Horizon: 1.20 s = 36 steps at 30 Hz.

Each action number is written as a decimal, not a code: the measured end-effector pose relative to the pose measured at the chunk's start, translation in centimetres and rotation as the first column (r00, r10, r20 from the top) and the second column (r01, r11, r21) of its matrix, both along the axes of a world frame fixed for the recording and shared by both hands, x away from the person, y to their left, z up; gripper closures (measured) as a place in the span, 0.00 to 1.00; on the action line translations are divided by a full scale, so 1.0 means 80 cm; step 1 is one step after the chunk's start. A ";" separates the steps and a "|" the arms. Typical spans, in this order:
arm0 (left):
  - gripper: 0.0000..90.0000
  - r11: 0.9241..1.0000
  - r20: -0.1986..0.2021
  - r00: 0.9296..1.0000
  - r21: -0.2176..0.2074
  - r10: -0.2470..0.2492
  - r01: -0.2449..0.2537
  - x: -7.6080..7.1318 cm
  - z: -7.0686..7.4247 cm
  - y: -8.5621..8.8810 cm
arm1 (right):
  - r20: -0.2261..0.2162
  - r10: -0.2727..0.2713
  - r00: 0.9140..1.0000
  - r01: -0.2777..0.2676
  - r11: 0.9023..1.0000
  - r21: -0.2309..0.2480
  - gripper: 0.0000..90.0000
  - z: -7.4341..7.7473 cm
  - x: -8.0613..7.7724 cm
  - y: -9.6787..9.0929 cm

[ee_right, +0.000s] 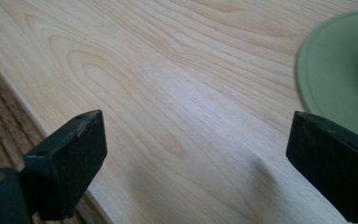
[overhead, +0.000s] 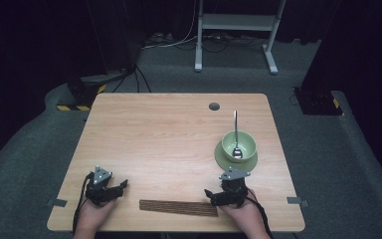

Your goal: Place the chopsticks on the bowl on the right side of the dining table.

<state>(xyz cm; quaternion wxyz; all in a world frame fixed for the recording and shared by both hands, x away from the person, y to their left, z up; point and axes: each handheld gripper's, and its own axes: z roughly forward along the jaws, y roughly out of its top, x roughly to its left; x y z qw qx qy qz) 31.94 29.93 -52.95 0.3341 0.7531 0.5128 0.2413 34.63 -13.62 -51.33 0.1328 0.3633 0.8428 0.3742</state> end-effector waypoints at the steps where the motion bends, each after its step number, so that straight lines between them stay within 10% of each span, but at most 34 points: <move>1: 0.32 1.000 0.001 1.000 -0.002 0.002 -0.002 0.000 0.000 0.000 | -0.002 0.004 1.000 -0.004 1.000 0.003 0.07 0.000 -0.001 0.002; 36: 0.34 1.000 -0.007 1.000 -0.017 0.001 -0.001 0.001 0.000 0.002 | -0.068 0.184 0.981 -0.183 0.983 0.014 0.50 -0.004 -0.030 0.035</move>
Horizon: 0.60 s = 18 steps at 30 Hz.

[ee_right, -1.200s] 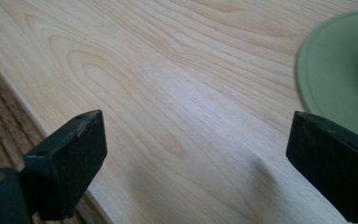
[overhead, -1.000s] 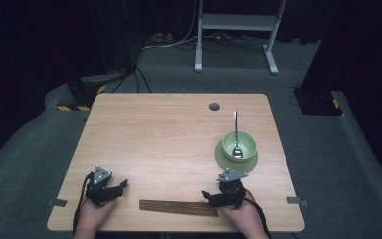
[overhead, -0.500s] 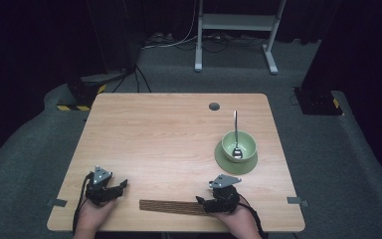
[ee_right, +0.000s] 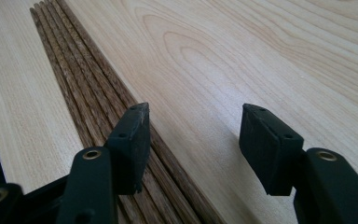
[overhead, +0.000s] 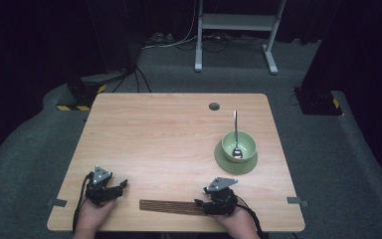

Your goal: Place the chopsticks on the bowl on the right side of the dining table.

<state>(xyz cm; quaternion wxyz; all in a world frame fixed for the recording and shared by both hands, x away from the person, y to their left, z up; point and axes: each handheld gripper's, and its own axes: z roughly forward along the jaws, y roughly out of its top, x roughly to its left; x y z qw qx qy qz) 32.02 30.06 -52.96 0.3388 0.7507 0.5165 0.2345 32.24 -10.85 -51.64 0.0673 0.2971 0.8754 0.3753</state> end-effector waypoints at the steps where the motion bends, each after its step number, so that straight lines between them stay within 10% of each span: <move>1: 0.34 1.000 0.000 1.000 -0.001 0.000 0.000 0.000 0.000 0.000 | 0.000 0.003 1.000 -0.003 1.000 -0.004 0.51 0.000 0.000 0.001; 18: 0.34 1.000 0.005 1.000 0.008 -0.002 0.002 -0.001 0.000 -0.001 | 0.008 -0.006 1.000 0.006 1.000 -0.023 0.63 -0.001 0.001 -0.002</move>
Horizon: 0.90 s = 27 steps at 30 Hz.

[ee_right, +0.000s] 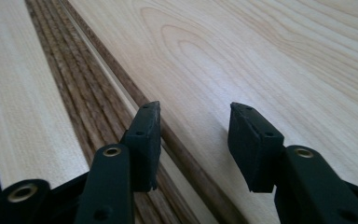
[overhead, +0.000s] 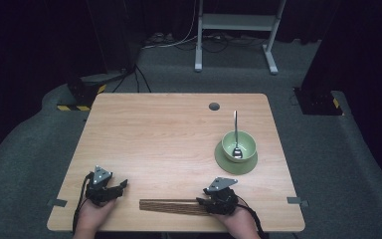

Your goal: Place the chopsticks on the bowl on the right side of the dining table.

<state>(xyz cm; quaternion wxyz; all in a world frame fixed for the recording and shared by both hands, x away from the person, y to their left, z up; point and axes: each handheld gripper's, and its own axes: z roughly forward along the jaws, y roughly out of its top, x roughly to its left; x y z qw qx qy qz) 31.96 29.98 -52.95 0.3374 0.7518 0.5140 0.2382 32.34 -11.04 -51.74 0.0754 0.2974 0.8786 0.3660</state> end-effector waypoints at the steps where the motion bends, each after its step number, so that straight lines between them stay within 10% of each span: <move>1: 0.34 1.000 -0.003 1.000 -0.005 0.000 0.000 0.000 0.000 0.001 | 0.009 0.003 1.000 -0.003 1.000 -0.003 0.64 0.000 0.000 0.000; 27: 0.36 1.000 0.002 1.000 -0.001 0.010 -0.010 0.000 0.000 0.000 | 0.045 -0.059 0.997 0.060 0.998 -0.011 0.84 -0.002 0.015 -0.021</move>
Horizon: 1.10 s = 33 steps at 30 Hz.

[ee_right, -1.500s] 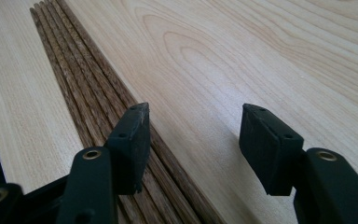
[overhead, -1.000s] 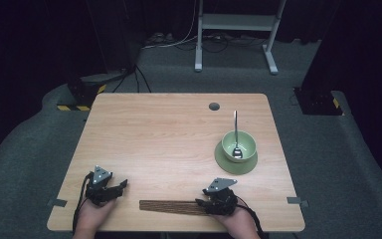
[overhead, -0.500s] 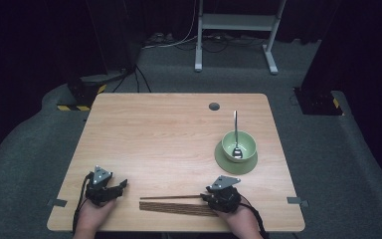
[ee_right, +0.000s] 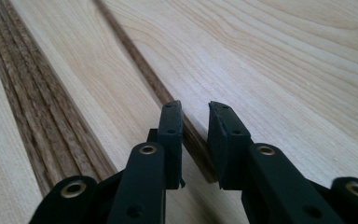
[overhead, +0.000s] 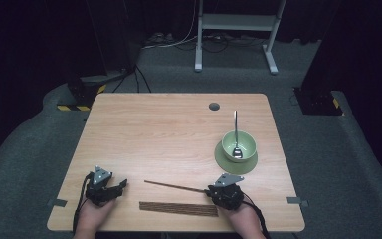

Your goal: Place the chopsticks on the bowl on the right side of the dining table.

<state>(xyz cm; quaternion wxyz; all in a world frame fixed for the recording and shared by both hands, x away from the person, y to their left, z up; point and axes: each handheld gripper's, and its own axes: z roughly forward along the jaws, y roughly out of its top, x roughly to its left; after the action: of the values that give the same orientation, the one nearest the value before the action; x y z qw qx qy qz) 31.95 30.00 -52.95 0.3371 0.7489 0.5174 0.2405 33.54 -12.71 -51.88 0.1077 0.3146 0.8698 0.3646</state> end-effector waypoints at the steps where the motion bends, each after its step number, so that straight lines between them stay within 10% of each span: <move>1: 0.36 1.000 0.000 1.000 0.001 0.000 0.000 0.000 0.000 0.000 | 0.000 -0.003 1.000 0.003 1.000 0.002 0.85 0.000 0.001 -0.001; 21: 0.37 1.000 0.004 1.000 0.004 0.004 -0.004 -0.001 0.000 -0.001 | 0.033 0.044 0.998 -0.043 0.999 -0.019 0.79 -0.001 0.009 -0.015; 33: 0.37 1.000 0.005 1.000 0.004 0.005 -0.006 -0.001 0.000 -0.001 | 0.035 0.074 0.997 -0.074 0.997 -0.007 0.92 -0.002 0.013 -0.013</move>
<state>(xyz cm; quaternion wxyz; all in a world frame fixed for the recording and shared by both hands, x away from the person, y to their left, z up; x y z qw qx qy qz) 31.90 29.95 -52.95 0.3360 0.7476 0.5182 0.2442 34.60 -13.74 -52.06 0.1104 0.2756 0.8798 0.3712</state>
